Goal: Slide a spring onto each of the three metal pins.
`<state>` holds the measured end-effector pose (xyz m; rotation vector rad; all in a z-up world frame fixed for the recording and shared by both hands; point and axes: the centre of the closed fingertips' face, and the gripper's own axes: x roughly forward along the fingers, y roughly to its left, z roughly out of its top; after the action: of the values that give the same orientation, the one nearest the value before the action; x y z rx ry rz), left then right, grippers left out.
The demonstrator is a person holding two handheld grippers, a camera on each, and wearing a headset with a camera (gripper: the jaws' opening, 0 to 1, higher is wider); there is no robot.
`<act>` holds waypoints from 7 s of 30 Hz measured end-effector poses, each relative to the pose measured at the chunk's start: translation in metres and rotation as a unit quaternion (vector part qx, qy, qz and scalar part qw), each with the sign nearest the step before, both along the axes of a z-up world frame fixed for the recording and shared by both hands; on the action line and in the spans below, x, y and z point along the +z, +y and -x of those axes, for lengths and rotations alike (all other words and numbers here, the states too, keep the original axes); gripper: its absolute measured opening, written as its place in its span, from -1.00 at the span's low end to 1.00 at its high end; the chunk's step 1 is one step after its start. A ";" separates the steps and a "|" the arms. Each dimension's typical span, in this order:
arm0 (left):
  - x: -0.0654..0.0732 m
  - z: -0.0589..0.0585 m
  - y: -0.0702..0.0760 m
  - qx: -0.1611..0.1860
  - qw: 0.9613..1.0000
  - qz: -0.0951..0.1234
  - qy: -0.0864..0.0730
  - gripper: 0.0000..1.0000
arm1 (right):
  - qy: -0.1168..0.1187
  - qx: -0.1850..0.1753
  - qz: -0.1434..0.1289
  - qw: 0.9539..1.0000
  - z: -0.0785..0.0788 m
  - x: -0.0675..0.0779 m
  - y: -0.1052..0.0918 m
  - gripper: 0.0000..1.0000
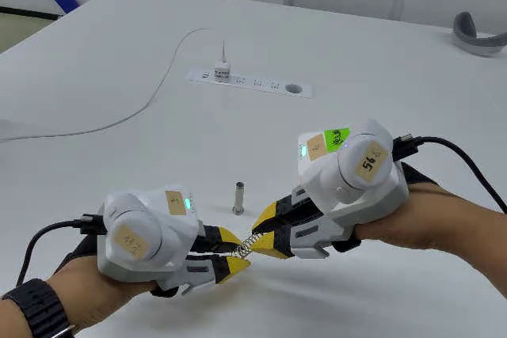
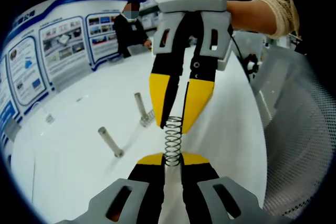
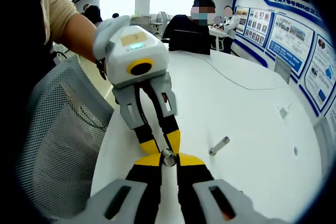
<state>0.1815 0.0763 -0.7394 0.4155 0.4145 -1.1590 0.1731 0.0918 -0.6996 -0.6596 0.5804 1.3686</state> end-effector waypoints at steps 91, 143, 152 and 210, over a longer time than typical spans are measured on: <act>0.014 -0.029 0.030 0.119 0.987 0.089 0.054 0.39 | -0.042 -0.069 -0.021 0.997 -0.092 0.036 0.019 -0.77; 0.011 -0.029 0.031 0.121 0.987 0.085 0.059 0.35 | -0.025 -0.096 0.014 0.995 -0.100 -0.025 0.018 -0.76; 0.011 -0.029 0.030 0.120 0.987 0.085 0.059 0.35 | -0.028 -0.096 0.013 0.995 -0.100 -0.025 0.017 -0.71; 0.013 -0.026 0.023 0.112 0.988 0.083 0.059 0.33 | -0.017 -0.192 0.013 0.981 -0.063 -0.036 -0.091 -0.63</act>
<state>0.2079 0.0992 -0.7263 0.1504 0.4516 -0.9922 0.2361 0.0003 -0.7358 -0.5556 0.6611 0.9878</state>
